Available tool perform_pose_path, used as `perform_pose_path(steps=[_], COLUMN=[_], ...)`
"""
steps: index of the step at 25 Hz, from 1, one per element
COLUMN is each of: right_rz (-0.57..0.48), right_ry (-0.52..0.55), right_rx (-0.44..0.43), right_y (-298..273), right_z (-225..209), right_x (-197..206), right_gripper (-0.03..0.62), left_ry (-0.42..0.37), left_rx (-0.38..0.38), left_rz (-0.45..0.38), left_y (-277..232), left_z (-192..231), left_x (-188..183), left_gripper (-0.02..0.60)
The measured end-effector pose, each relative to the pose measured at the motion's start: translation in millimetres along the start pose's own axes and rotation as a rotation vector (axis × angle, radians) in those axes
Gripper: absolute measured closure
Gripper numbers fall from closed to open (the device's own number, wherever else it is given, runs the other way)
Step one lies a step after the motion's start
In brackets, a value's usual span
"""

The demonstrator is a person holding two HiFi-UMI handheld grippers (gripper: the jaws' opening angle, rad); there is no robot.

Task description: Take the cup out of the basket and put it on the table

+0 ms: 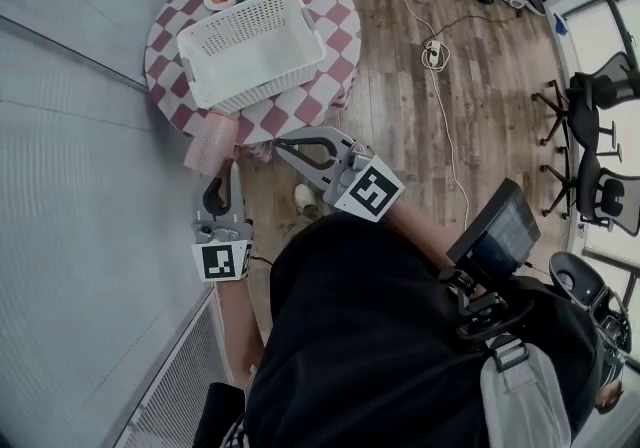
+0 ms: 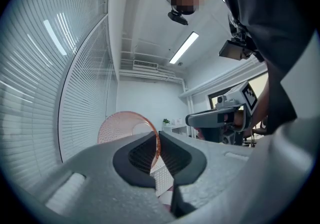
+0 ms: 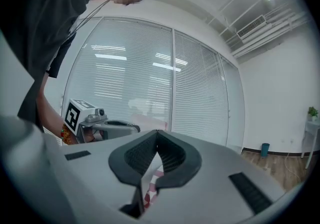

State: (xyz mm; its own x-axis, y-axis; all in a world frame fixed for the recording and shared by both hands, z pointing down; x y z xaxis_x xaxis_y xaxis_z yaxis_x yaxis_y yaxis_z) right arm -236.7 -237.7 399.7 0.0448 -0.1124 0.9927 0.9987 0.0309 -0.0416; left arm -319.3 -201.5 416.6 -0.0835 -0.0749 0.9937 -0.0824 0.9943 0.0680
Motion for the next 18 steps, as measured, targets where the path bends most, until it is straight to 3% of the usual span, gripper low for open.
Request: perform_pose_path(steps=[3, 13, 18], right_rz=[-0.04, 0.03, 0.051], right_ry=[-0.046, -0.046, -0.065], right_rx=[0.032, -0.017, -0.024], right_y=[7.1, 7.8, 4.0], right_z=[-5.3, 0.5, 6.2], right_x=[1.7, 23.4, 38.0], right_gripper=[0.583, 0.583, 0.583], left_ry=[-0.005, 0.005, 0.036], left_rx=[-0.008, -0.034, -0.018], left_rz=[-0.01, 0.046, 0.019], left_y=[-6.2, -0.2, 5.3], left_z=[-8.5, -18.9, -19.4], left_x=[1.9, 11.6, 22.0], left_gripper=[0.562, 0.561, 0.561])
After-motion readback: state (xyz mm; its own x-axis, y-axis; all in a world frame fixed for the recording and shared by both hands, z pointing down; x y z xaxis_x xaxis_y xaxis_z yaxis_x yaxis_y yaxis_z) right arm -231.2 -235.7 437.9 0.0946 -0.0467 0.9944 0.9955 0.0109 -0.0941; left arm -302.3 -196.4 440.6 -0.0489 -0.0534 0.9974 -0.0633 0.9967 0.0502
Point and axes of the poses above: the fingertips, and each gripper's own axes: y backward along the fingers, z to its left, x out of its underside, the point moved 1 cm from there along y, backward along the fingers, and after that the axes turned 10 degrees about -x, right-handed, at the moved point
